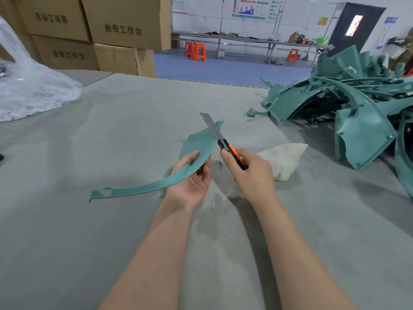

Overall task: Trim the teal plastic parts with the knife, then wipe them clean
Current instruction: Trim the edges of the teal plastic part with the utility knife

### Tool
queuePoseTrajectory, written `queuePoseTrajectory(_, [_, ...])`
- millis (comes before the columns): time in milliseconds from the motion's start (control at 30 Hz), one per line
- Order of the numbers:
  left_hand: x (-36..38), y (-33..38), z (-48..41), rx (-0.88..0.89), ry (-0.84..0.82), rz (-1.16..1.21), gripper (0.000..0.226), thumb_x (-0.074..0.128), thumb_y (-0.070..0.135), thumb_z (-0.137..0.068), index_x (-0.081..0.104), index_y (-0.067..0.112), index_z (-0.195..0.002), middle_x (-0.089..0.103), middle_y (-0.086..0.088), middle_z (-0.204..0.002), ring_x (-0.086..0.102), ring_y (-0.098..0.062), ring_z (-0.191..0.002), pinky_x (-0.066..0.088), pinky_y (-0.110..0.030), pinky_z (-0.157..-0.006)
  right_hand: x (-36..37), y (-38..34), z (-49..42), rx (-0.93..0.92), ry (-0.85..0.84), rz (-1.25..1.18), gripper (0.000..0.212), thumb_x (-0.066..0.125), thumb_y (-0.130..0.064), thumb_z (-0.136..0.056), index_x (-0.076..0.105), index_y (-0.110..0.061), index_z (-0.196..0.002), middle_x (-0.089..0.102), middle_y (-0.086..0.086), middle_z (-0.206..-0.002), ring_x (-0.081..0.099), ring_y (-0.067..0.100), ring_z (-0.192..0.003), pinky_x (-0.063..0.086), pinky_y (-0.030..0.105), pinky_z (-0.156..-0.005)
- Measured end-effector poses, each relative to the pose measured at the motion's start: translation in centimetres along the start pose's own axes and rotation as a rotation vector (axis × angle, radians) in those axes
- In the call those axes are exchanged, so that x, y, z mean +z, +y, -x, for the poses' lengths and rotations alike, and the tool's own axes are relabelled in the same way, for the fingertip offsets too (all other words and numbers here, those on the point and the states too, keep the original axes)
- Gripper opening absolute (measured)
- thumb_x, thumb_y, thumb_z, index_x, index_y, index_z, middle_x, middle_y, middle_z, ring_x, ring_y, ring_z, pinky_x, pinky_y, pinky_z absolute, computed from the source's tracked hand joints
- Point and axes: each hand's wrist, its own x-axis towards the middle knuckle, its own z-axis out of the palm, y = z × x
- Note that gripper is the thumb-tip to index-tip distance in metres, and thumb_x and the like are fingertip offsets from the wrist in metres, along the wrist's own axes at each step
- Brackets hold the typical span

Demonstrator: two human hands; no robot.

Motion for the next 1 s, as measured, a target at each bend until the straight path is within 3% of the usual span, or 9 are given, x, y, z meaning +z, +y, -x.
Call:
queuePoseTrajectory(200, [0.0,0.1,-0.1,0.021,0.031,0.022,0.014,0.057,0.007,-0.090,0.065,0.005,-0.079,0.069,-0.006,-0.070,0.065,-0.011,-0.054,0.052,-0.016,-0.048,0.1,-0.1,0.3,-0.026,-0.039,-0.027,0.033,0.059,-0.058,-0.085,0.071,-0.027,-0.087,0.047,-0.009,-0.049,0.042,0.007,-0.048,0.032,0.024,-0.052])
queuePoseTrajectory(500, [-0.2,0.5,-0.5,0.079,0.063,0.092,0.011,0.058,0.006,-0.090,0.063,0.002,-0.081,0.069,-0.007,-0.068,0.065,-0.012,-0.051,0.054,-0.018,-0.050,0.0,-1.3,0.9,-0.089,-0.157,-0.075,0.026,0.062,-0.051,-0.087,0.068,-0.026,-0.079,0.046,-0.005,-0.050,0.042,0.011,-0.048,0.040,0.033,-0.054])
queuePoseTrajectory(667, [-0.4,0.7,-0.8,0.150,0.080,0.102,0.012,0.058,0.007,-0.090,0.061,0.005,-0.079,0.066,-0.005,-0.066,0.062,-0.011,-0.051,0.053,-0.017,-0.050,-0.1,-1.9,1.0,-0.089,-0.288,-0.090,0.027,0.066,-0.045,-0.086,0.069,-0.020,-0.080,0.051,0.005,-0.059,0.054,0.030,-0.059,0.051,0.046,-0.063])
queuePoseTrajectory(800, [-0.3,0.7,-0.6,0.116,0.031,0.119,0.011,0.056,0.007,-0.091,0.063,0.005,-0.082,0.069,-0.006,-0.071,0.064,-0.012,-0.053,0.054,-0.018,-0.051,-1.1,-2.1,0.5,0.028,-0.188,-0.242,0.021,0.064,-0.041,-0.090,0.065,-0.021,-0.083,0.057,-0.006,-0.055,0.055,0.009,-0.053,0.049,0.036,-0.060])
queuePoseTrajectory(900, [0.0,0.5,-0.3,0.094,0.011,0.131,0.014,0.055,0.008,-0.092,0.064,0.005,-0.082,0.067,-0.006,-0.074,0.063,-0.011,-0.051,0.053,-0.017,-0.049,-2.5,-1.7,-0.3,0.072,-0.182,-0.241,0.014,0.058,-0.036,-0.094,0.057,-0.023,-0.089,0.066,-0.006,-0.068,0.064,0.009,-0.070,0.052,0.035,-0.076])
queuePoseTrajectory(1000, [0.2,0.1,0.0,0.069,-0.001,0.121,0.015,0.054,0.009,-0.092,0.064,0.005,-0.083,0.066,-0.005,-0.072,0.062,-0.010,-0.049,0.052,-0.017,-0.048,-3.1,-1.3,-0.4,0.057,-0.184,-0.068,0.011,0.053,-0.034,-0.097,0.055,-0.023,-0.098,0.065,-0.001,-0.078,0.064,0.021,-0.083,0.050,0.040,-0.080])
